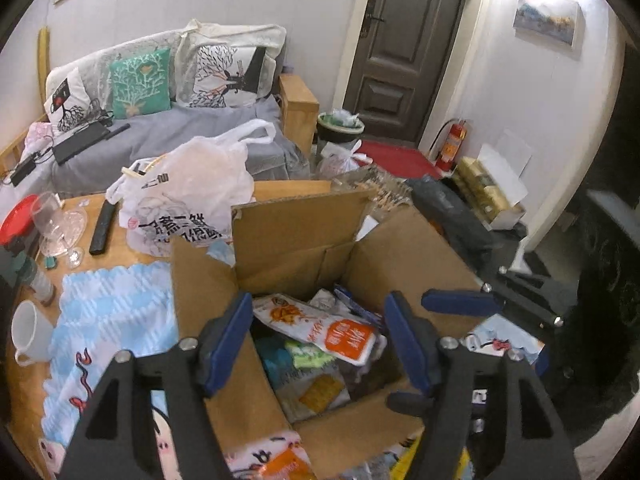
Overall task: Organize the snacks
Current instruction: 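Lift the orange pouch with the right gripper into the box and release, then grasp the yellow biscuit pack with the right gripper while the left grasps the seaweed bar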
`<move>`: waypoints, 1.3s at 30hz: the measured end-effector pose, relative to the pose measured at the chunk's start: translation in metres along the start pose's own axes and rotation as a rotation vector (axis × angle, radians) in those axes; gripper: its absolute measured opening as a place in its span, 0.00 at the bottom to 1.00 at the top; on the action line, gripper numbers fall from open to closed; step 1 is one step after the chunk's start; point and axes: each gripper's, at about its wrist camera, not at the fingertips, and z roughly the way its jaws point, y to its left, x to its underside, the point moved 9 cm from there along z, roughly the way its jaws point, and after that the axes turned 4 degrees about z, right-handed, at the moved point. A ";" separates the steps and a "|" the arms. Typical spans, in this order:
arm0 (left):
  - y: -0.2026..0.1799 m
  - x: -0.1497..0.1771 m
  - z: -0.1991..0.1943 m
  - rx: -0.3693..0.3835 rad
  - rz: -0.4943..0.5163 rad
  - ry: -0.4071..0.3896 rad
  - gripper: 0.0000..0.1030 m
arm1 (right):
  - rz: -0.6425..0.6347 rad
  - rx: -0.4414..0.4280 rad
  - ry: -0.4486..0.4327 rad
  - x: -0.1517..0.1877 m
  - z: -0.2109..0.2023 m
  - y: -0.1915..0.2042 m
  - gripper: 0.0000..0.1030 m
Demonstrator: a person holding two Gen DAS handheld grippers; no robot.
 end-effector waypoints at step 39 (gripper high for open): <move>-0.048 0.224 -0.026 -0.048 0.047 0.067 0.79 | 0.026 0.151 0.103 0.241 -0.008 0.030 0.64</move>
